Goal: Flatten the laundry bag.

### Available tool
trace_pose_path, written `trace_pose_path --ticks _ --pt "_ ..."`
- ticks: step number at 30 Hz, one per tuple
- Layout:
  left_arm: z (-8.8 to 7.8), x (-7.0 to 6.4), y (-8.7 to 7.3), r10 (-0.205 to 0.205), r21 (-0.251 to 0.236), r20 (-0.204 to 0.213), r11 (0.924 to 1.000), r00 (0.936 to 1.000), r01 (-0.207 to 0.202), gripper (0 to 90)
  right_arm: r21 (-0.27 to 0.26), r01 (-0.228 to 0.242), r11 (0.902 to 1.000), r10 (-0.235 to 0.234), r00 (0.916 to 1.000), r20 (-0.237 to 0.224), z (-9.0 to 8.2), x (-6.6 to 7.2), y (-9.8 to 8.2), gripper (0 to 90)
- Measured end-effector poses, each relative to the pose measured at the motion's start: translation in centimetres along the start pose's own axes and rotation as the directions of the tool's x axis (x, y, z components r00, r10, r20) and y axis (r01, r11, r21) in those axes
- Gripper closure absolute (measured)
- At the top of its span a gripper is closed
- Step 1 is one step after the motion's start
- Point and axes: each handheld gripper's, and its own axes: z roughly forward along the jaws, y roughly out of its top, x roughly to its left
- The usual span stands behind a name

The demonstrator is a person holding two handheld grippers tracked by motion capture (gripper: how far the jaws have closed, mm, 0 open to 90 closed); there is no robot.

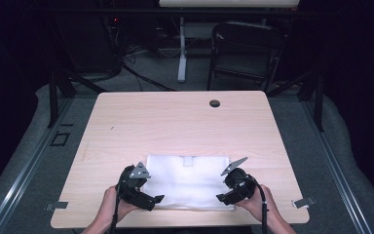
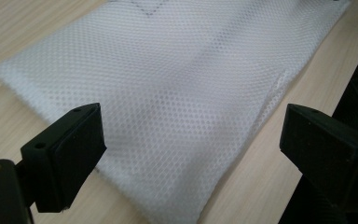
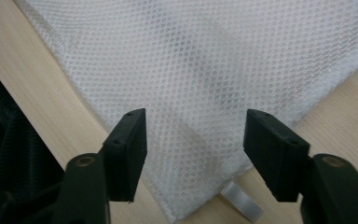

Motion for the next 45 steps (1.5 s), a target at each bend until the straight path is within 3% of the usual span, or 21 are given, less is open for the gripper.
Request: trace_pose_path --ticks 4,6,13,20,23,29,33,38,45 --pt "1.0 -0.6 0.6 0.042 0.0 0.01 0.9991 0.9991 -0.042 8.9 0.021 0.029 0.9994 -0.029 0.9993 -0.025 0.2 0.6 0.1 30.7" --pt "1.8 -0.9 1.0 0.059 0.014 0.025 0.9981 0.9979 -0.06 10.1 0.027 0.056 0.9981 -0.055 0.9979 -0.033 0.2 1.1 0.3 32.8" --pt "4.0 -1.9 2.1 0.105 0.039 0.1 0.9932 0.9894 -0.109 15.7 0.034 0.147 0.9886 -0.144 0.9876 -0.062 1.3 3.1 0.5 52.8" --pt "5.5 -2.3 2.2 0.132 0.081 0.142 0.9861 0.981 -0.145 17.9 0.056 0.196 0.9789 -0.194 0.9799 -0.048 2.3 3.6 0.7 68.4" --pt "5.7 -2.2 2.2 0.136 0.074 0.156 0.9861 0.9783 -0.149 22.2 0.094 0.231 0.9684 -0.228 0.9726 -0.047 3.0 3.6 0.5 72.4" --pt "6.0 -2.1 1.9 0.116 0.08 0.166 0.9882 0.9793 -0.13 25.3 0.095 0.246 0.9647 -0.245 0.9693 -0.017 3.0 3.9 0.4 87.4" --pt "6.0 -2.3 1.9 0.135 0.08 0.173 0.9853 0.9755 -0.151 27.7 0.09 0.243 0.9659 -0.243 0.9699 -0.008 2.8 3.9 0.5 89.1" --pt "6.0 -2.5 2.0 0.141 0.075 0.181 0.9848 0.9733 -0.157 29.8 0.047 0.205 0.9776 -0.205 0.9787 -0.014 1.8 3.4 0.7 89.2" --pt "6.2 -3.1 2.6 0.168 0.059 0.182 0.9816 0.9689 -0.182 30.1 -0.003 0.188 0.9821 -0.188 0.9819 -0.018 0.8 3.4 0.9 89.3"
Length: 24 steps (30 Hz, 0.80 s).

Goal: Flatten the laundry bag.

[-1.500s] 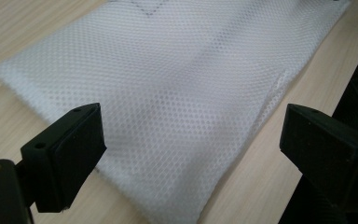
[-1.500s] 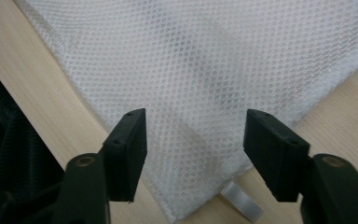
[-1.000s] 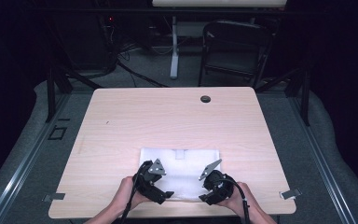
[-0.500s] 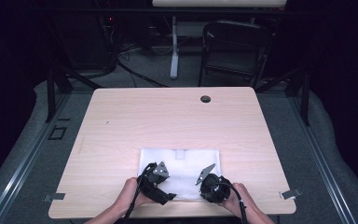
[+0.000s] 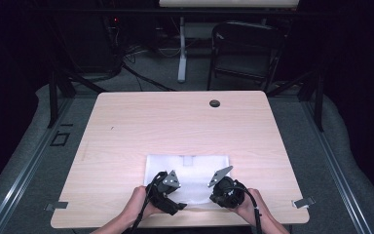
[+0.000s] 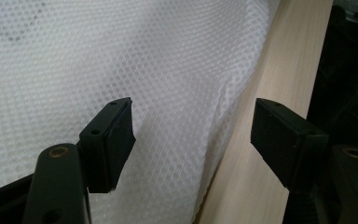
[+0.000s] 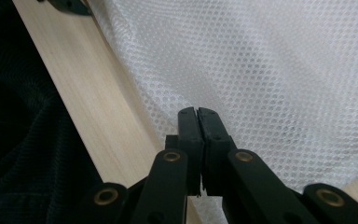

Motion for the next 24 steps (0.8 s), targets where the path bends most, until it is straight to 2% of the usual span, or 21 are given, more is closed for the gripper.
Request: trace_pose_path --ticks 6,10,14,17,20,24 --pt "0.7 -0.6 0.7 0.04 0.013 0.001 0.9991 0.9992 -0.04 31.7 -0.032 -0.009 0.9994 0.01 0.9999 0.005 -0.8 -0.2 0.2 89.5" --pt "1.0 -0.7 0.9 0.043 0.015 -0.003 0.999 0.9991 -0.043 36.4 -0.07 -0.029 0.9971 0.029 0.9996 0.004 -1.2 -0.3 0.3 89.6" --pt "1.4 -0.9 1.4 0.065 0.019 -0.014 0.9977 0.9978 -0.065 47.0 -0.069 -0.026 0.9973 0.027 0.9996 0.005 -1.3 -0.6 0.4 89.6" --pt "1.6 -1.2 1.8 0.098 0.014 0.003 0.9951 0.9952 -0.098 58.5 -0.082 -0.037 0.9959 0.037 0.9993 -0.001 -1.1 -0.7 0.4 89.6" --pt "1.9 -1.4 2.0 0.112 0.021 0.014 0.9935 0.9937 -0.112 67.7 -0.08 -0.032 0.9963 0.032 0.9995 -0.002 -1.2 -0.9 0.4 89.6" --pt "2.1 -1.5 2.1 0.114 0.023 0.008 0.9932 0.9934 -0.114 77.7 -0.087 -0.042 0.9953 0.042 0.9991 -0.001 -1.2 -1.0 0.3 89.6"
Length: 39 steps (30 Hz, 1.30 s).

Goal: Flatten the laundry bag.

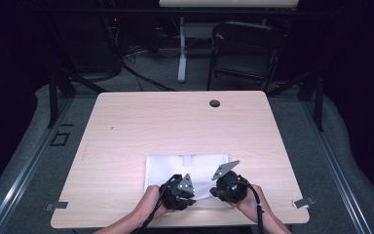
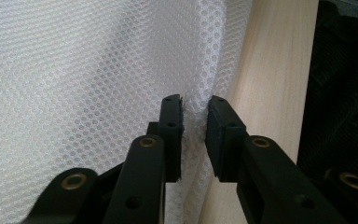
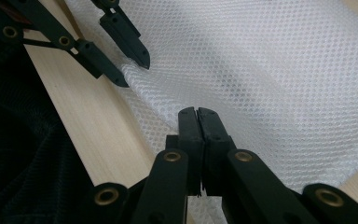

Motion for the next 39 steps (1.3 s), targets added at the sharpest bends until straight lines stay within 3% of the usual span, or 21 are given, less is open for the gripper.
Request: trace_pose_path --ticks 4,10,16,18,22,25,29,33,37,39 --pt "-0.1 0.1 0.0 -0.01 -0.012 -0.01 0.9999 0.9999 0.01 85.8 -0.003 -0.003 1.0 0.003 1.0 -0.001 0.0 0.0 0.0 89.0" --pt "-0.5 0.5 0.0 -0.05 -0.021 -0.003 0.9985 0.9988 0.05 87.1 -0.023 -0.003 0.9997 0.003 1.0 0.003 -0.6 0.1 0.0 87.2" --pt "-0.5 0.8 0.2 -0.067 -0.027 -0.012 0.9974 0.9977 0.067 87.2 -0.079 0.005 0.9968 -0.005 1.0 -0.004 -1.8 1.0 -0.1 87.1" --pt "-0.5 0.9 0.4 -0.066 -0.027 -0.014 0.9975 0.9977 0.065 87.1 -0.075 0.024 0.9969 -0.025 0.9996 -0.009 -1.8 1.3 -0.1 89.4" --pt "-0.3 1.0 0.7 -0.076 -0.027 -0.013 0.9968 0.997 0.075 87.1 -0.042 0.058 0.9974 -0.059 0.9979 -0.026 -0.5 1.8 -0.2 90.0" --pt "-0.3 1.0 0.8 -0.077 -0.023 -0.018 0.9968 0.9969 0.077 87.1 -0.011 0.097 0.9952 -0.097 0.9952 -0.005 0.8 2.1 -0.3 90.0" --pt "-0.5 1.2 0.8 -0.07 -0.019 -0.024 0.9974 0.9973 0.069 86.9 -0.001 0.108 0.9942 -0.108 0.994 0.021 2.4 2.5 -0.3 90.0" --pt "-0.7 1.3 0.8 -0.082 -0.032 -0.017 0.9962 0.9965 0.081 86.7 0.029 0.099 0.9947 -0.099 0.995 0.008 3.5 2.4 -0.4 90.0" --pt "-1.1 1.7 0.6 -0.112 -0.067 -0.01 0.9916 0.9937 0.111 86.6 0.06 0.133 0.9894 -0.133 0.9911 0.005 4.1 2.3 -0.7 90.0" --pt "-1.2 1.8 0.6 -0.132 -0.08 -0.006 0.9881 0.9912 0.131 86.7 0.059 0.119 0.9911 -0.119 0.9929 -0.002 4.3 2.2 -0.8 90.0"
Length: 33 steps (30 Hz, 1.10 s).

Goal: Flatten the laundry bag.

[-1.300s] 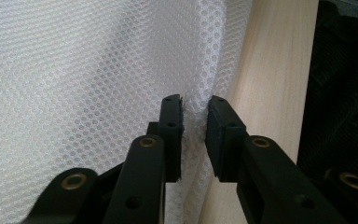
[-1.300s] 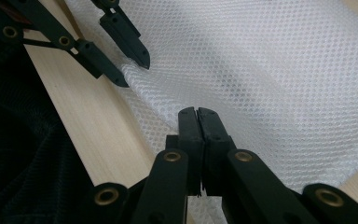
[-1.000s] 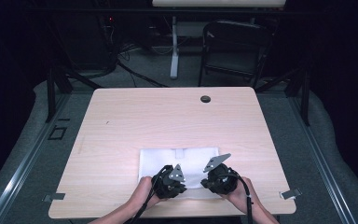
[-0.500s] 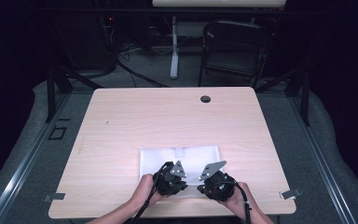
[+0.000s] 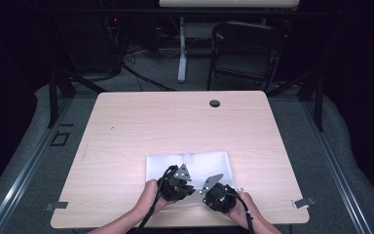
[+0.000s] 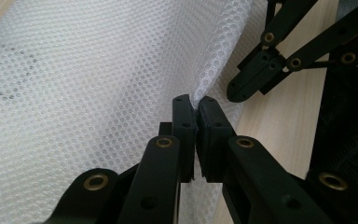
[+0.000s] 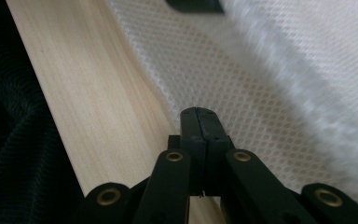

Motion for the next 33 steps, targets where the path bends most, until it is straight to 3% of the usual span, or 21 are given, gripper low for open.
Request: trace_pose_path --ticks 7,14,19,25,26,33 --pt "-0.1 0.2 0.1 -0.012 -0.001 -0.004 0.9999 0.9999 0.012 86.7 0.004 -0.024 0.9997 0.024 0.9993 -0.027 0.0 -0.5 -0.1 90.0" --pt "-0.7 0.8 0.1 -0.037 -0.015 -0.006 0.9992 0.9993 0.037 86.9 -0.015 -0.012 0.9998 0.011 0.9991 -0.04 0.1 -0.5 -0.2 90.0" --pt "-1.4 1.4 0.4 -0.042 -0.022 -0.011 0.9989 0.9991 0.042 86.9 0.002 0.004 1.0 -0.004 0.9989 -0.046 0.0 -0.5 -0.1 90.0" --pt "-2.3 2.1 0.9 -0.087 -0.074 -0.034 0.9936 0.9956 0.085 87.1 0.008 -0.003 1.0 0.004 0.9986 -0.053 0.0 -0.6 0.0 90.0" --pt "-2.5 2.2 1.0 -0.087 -0.08 -0.023 0.9932 0.996 0.085 87.1 0.007 -0.009 0.9999 0.01 0.9982 -0.059 0.0 -0.6 -0.1 90.0" --pt "-3.4 2.6 1.7 -0.085 -0.104 -0.042 0.9913 0.9955 0.081 87.4 0.03 -0.005 0.9995 0.006 0.9982 -0.059 -0.1 -0.6 0.0 90.0"
